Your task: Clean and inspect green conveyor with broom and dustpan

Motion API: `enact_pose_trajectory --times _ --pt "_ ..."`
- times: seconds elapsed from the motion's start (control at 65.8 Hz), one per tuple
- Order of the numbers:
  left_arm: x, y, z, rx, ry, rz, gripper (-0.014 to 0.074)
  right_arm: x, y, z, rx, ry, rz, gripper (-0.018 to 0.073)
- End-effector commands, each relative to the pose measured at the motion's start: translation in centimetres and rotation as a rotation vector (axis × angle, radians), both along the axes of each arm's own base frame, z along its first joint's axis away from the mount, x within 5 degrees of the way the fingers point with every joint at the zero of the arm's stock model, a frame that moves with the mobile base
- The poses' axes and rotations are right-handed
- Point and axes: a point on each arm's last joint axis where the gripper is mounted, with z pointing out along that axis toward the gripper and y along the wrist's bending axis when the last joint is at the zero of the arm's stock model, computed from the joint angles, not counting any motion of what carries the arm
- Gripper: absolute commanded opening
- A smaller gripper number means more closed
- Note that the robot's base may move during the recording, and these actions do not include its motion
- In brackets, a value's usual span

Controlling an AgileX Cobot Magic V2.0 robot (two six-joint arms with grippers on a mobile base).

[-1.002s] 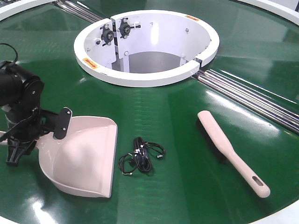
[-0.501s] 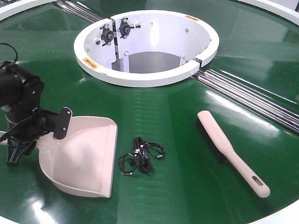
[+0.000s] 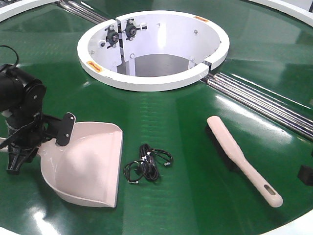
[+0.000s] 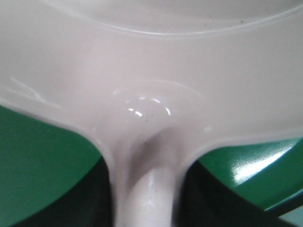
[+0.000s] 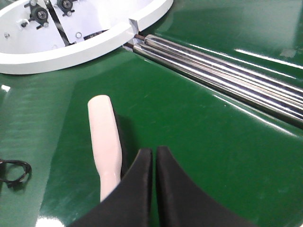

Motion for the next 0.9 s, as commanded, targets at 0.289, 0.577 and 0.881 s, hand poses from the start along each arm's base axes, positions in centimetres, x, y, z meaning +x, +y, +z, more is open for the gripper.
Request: enact_pose_trajectory --times 0.289,0.577,0.881 --pt "0.1 -0.2 2.1 -0.010 -0.066 -0.010 -0.0006 0.3 0.0 2.6 -0.087 -0.019 0.038 0.0457" --pt "0.1 -0.2 2.1 -0.010 -0.066 -0.010 -0.0006 0.8 0.3 2.5 -0.072 0.032 0.076 0.0594" --pt "0.1 -0.2 2.1 -0.010 -0.066 -0.010 -0.0006 6.4 1.3 4.5 -0.058 0.301 0.206 0.0580"
